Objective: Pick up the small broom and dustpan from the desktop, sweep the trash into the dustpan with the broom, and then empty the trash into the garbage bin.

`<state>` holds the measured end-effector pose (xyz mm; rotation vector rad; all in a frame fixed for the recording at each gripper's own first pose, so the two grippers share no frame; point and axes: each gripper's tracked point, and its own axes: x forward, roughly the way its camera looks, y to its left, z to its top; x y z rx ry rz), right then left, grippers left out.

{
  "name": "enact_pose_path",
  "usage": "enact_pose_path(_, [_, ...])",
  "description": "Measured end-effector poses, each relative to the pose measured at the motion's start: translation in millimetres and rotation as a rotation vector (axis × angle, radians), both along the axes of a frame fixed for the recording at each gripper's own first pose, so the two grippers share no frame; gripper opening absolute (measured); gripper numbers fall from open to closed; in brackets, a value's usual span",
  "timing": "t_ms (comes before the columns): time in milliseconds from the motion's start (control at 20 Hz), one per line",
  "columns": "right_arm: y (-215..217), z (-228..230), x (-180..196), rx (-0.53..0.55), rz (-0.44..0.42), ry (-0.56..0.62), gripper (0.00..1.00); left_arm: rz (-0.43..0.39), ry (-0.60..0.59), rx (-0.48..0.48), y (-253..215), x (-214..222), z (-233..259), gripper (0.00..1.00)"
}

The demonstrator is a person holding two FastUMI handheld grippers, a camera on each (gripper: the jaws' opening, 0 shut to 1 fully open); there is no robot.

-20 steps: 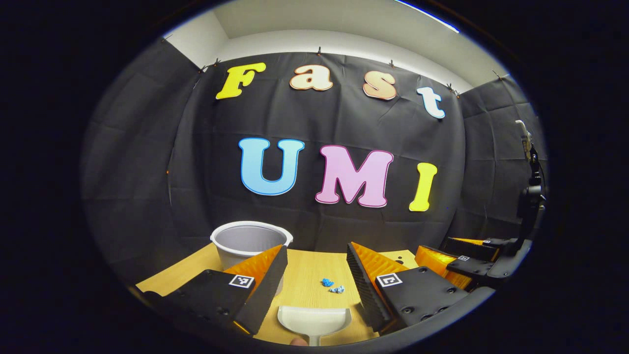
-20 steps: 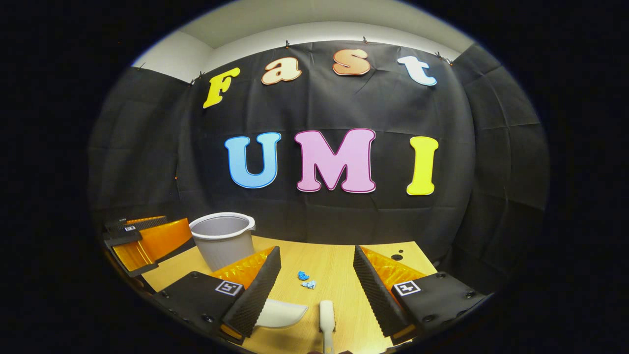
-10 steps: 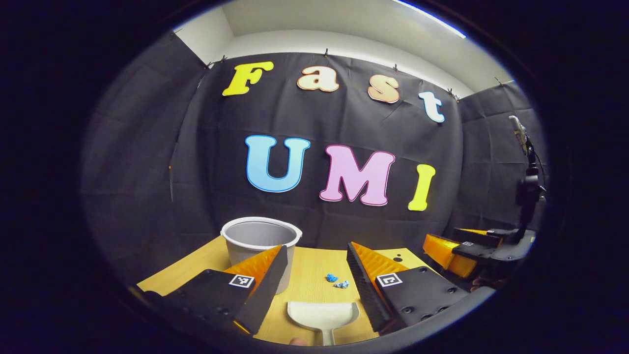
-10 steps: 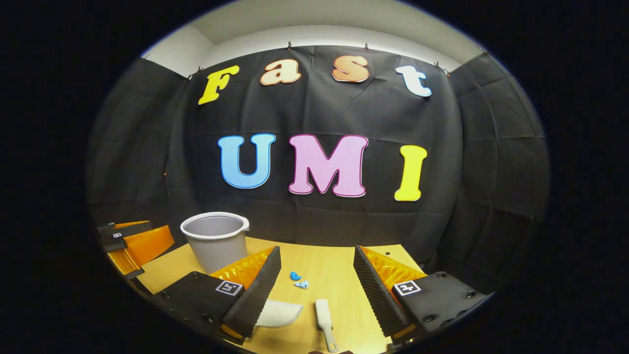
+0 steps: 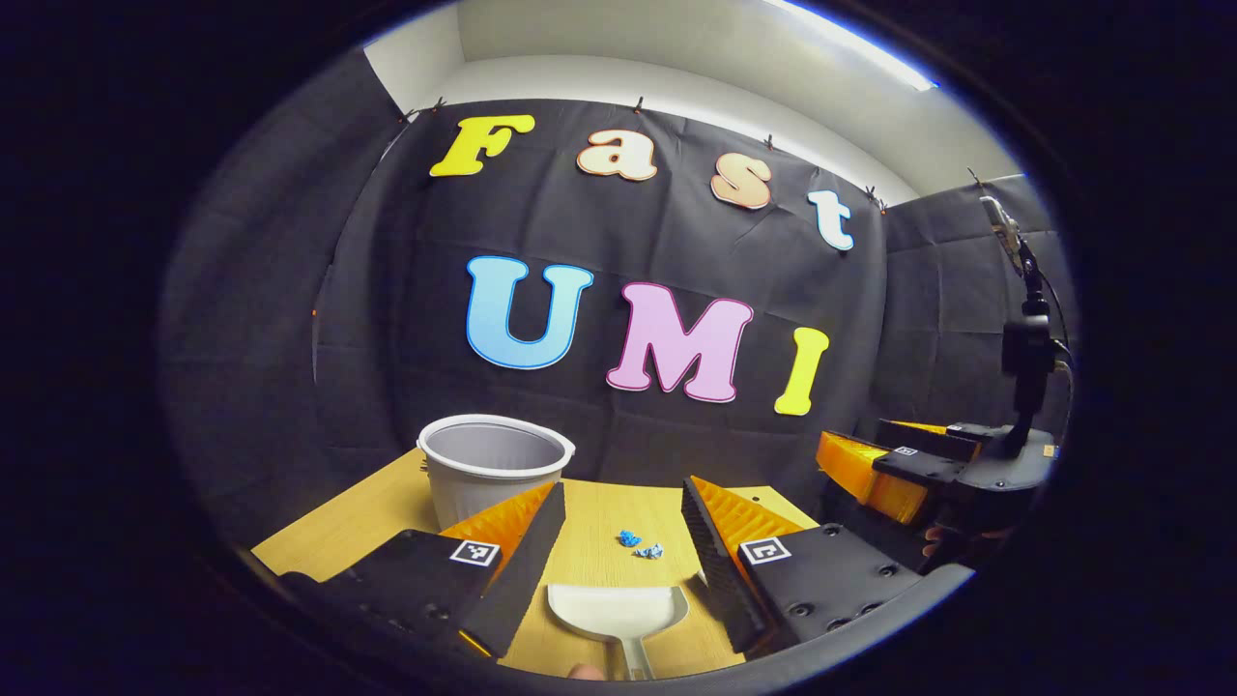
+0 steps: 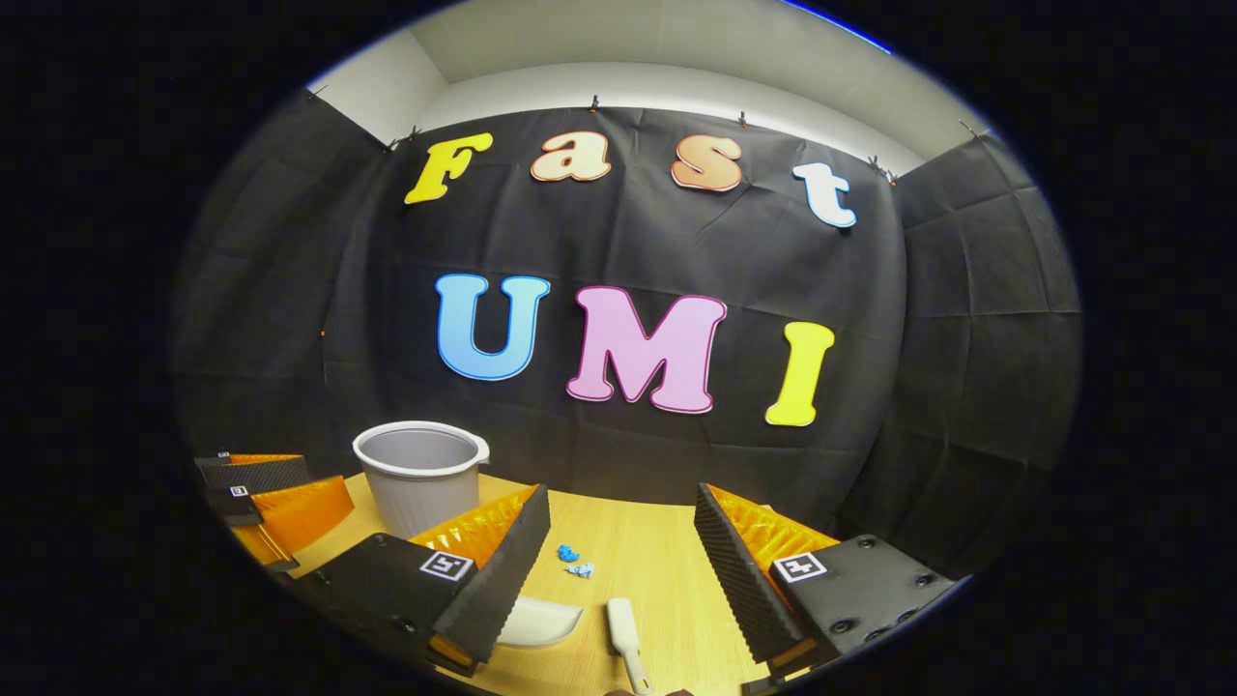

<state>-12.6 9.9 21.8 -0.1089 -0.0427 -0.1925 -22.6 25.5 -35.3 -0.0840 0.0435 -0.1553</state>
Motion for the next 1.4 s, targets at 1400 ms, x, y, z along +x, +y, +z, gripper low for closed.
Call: enact_pose_path(1400, [-103,-143,29,0.098,0.132,0.337,0.98,0.066,1.340,0.179,-35,39,-319,0.76])
